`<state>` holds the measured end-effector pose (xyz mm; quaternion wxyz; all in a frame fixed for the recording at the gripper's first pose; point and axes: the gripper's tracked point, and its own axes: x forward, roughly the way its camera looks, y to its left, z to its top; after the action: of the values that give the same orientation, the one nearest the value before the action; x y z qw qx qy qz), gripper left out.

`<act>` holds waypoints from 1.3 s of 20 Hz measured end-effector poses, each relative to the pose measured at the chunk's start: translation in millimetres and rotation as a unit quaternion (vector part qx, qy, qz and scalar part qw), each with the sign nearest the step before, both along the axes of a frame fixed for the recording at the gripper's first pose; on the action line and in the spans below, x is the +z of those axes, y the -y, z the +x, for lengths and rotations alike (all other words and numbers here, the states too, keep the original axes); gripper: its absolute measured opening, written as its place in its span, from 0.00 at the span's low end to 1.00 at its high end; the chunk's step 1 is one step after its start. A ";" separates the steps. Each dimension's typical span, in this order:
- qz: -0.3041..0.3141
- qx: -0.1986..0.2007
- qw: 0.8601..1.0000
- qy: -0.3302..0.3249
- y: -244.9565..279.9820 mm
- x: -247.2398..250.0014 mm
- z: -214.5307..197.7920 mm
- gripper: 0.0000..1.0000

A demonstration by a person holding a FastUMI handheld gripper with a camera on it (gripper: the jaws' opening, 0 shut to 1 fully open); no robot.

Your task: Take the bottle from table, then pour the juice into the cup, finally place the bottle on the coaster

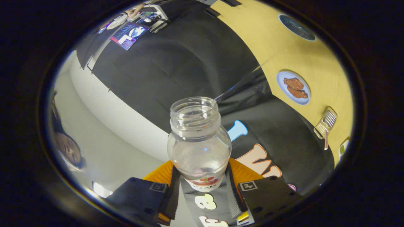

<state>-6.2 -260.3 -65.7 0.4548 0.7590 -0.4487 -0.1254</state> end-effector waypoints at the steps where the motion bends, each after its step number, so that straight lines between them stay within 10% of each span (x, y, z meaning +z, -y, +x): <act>1: 0.000 -0.001 1.000 0.000 0.2 0.9 -0.5 0.68; 17: -0.062 0.013 0.995 -0.082 -12.6 -5.4 4.0 0.68; 26: -0.217 0.074 0.919 -0.321 -34.5 -59.9 17.1 0.68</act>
<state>10.9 -225.8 -125.6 0.7362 0.5916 -0.2373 -0.2274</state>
